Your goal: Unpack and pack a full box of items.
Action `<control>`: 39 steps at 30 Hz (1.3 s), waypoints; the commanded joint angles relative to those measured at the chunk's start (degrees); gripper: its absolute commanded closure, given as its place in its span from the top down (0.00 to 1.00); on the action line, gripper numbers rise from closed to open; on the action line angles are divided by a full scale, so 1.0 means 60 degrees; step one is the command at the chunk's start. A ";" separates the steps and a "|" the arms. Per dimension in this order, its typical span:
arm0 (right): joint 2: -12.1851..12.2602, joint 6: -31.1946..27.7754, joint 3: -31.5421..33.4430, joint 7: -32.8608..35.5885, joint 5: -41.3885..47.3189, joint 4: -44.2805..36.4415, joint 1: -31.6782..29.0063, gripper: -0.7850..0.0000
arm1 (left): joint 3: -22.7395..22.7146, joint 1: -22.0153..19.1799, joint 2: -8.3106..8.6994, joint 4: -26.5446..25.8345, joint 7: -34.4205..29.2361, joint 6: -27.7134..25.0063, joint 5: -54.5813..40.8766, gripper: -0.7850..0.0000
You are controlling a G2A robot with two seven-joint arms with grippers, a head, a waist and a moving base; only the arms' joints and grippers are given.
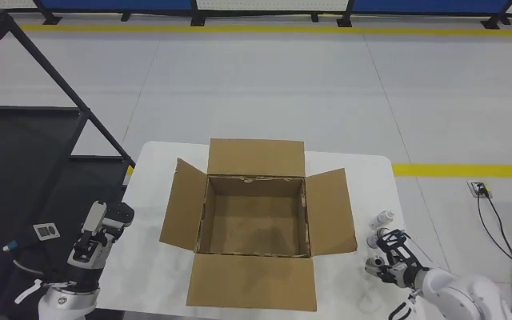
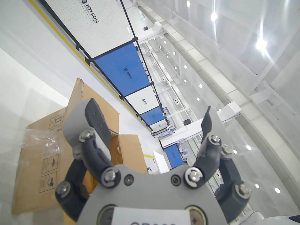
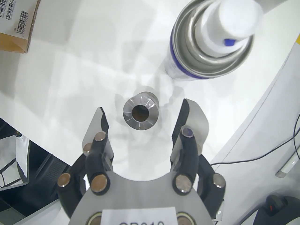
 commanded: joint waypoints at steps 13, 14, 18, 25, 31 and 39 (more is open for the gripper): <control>0.0177 -0.0501 0.1457 -0.0503 0.1144 -0.1326 -0.1069 0.00 | 0.0000 0.0000 0.0000 0.0000 0.0000 0.0000 0.0000 1.00; 0.0187 -0.0475 0.1813 -0.0604 0.1492 -0.1707 -0.1346 0.00 | 0.0000 0.0000 0.0000 0.0000 0.0000 0.0000 0.0000 1.00; 0.0194 -0.0168 0.3158 -0.0729 0.2954 -0.3490 -0.2313 0.00 | 0.0000 0.0000 0.0000 0.0000 0.0000 0.0000 0.0000 1.00; 0.0247 0.1165 0.3209 0.0131 0.4058 -0.5940 -0.2038 0.00 | 0.0000 0.0000 0.0000 0.0000 0.0000 0.0000 0.0000 1.00; 0.0373 0.2063 0.0723 0.1407 0.3312 -0.6662 0.0023 0.00 | -0.0007 0.0017 0.0000 0.0015 0.0036 0.0008 -0.0052 1.00; -0.0155 0.4205 -0.4976 0.2157 0.1480 -0.4777 0.4753 0.00 | -0.0643 0.0655 -0.0021 0.0154 0.0594 -0.0456 -0.0609 1.00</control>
